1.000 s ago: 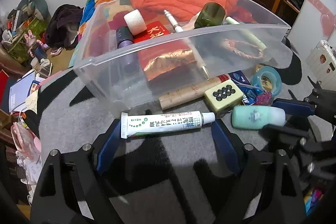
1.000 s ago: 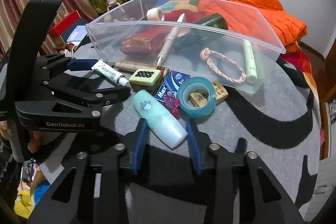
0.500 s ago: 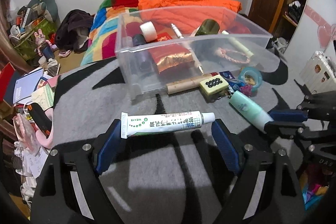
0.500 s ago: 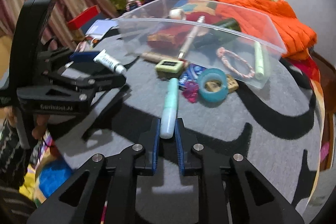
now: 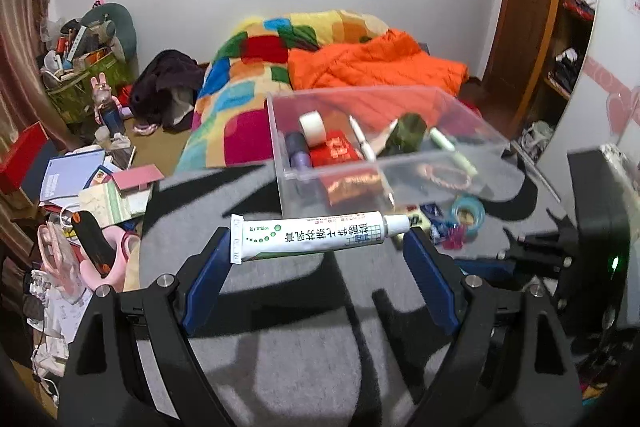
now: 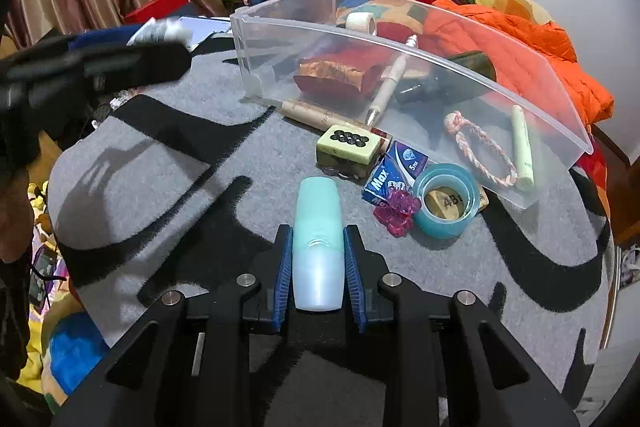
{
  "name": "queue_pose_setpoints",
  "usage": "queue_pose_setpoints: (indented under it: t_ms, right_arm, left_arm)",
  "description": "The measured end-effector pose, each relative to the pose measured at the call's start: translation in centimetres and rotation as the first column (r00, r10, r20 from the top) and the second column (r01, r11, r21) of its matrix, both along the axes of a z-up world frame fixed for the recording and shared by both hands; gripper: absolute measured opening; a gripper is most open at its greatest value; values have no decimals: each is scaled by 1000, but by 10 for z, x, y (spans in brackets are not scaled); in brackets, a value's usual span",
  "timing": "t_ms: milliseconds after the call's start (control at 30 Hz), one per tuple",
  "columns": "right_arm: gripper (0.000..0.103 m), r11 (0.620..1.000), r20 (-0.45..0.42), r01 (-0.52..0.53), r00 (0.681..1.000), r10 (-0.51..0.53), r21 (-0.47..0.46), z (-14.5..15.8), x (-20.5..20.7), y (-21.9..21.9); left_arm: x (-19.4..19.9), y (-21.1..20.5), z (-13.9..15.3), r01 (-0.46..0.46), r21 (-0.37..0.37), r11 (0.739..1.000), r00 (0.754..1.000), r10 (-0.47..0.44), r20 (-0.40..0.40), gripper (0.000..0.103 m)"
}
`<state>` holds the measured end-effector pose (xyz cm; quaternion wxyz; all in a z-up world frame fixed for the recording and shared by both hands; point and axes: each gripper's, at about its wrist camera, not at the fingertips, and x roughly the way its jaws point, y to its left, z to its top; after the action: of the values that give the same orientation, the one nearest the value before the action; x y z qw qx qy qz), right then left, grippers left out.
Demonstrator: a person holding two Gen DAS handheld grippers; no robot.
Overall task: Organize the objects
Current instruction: 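Carry the ointment tube and mint bottle into the clear box and release both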
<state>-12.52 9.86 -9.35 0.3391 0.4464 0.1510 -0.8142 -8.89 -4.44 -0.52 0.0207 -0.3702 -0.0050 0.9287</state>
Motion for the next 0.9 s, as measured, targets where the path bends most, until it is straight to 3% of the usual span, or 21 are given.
queue_pose_setpoints:
  t_ms: [267,500,700,900]
  right_arm:
    - [23,994,-69,43,996,-50,-98,40,-5,17]
    - [23,979,-150,118,978,-143,-164,83,-34,32]
    - [23,968,-156,186,965,-212,-166,89,-68,37]
    - [23,967,-99,216,968,-230,-134,75,-103,32]
  left_arm:
    - [-23,0,18,-5,28,1000,999,6,-47,85]
    - [-54,2,16,-11,61,998,1000,12,-19,86]
    - [-82,5,2,-33,46,998,999,32,30,86]
    - [-98,14,-10,-6,62,998,997,1,80,86]
